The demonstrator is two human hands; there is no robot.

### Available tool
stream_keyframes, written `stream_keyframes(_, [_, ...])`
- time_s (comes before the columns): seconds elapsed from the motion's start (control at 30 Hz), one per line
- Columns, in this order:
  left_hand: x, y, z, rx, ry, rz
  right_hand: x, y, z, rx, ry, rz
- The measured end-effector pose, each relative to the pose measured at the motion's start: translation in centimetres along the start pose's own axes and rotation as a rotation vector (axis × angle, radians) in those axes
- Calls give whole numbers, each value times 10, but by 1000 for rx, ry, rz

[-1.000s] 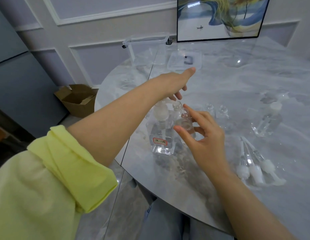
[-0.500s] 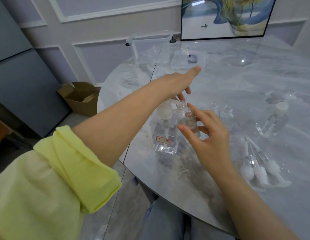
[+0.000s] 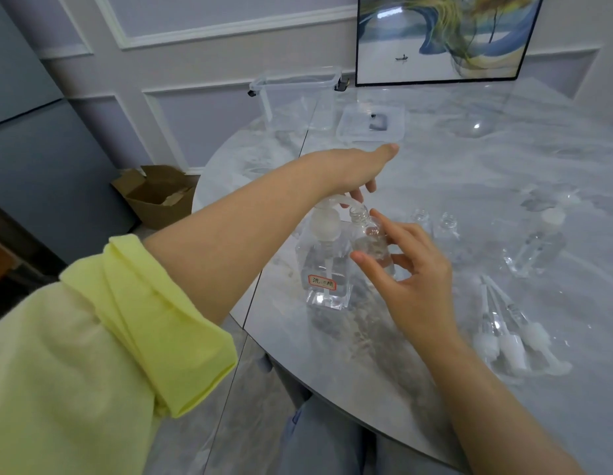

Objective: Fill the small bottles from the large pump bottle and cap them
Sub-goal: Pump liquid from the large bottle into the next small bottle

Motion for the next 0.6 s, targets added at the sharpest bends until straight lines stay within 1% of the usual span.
stream_keyframes(0.1, [1, -6, 10, 35, 37, 28, 1, 0, -2, 10, 2, -2])
stream_keyframes(0.2, [-2, -12, 14, 3, 63, 47, 1, 0, -2, 19, 6, -4])
stream_keyframes(0.33, [-4, -7, 5, 26, 14, 18, 0, 1, 0, 25, 15, -1])
stream_keyframes(0.4, [-2, -5, 8, 54, 25, 2, 0, 0, -1, 28, 7, -5])
stream_keyframes(0.47, [-1, -6, 12, 39, 44, 2, 1, 0, -1, 25, -3, -7])
stream_keyframes(0.6, [-1, -2, 2, 8, -10, -33, 1, 2, 0, 13, 3, -14])
Point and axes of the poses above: each hand's wrist, its own x-axis away from the middle knuckle, its own y-axis out of the back of the hand, z = x × y, the point moved 10 cm from there along -x, towards the middle knuckle, and after that the axes turned 13 degrees about -z, right-handed, at the moved point
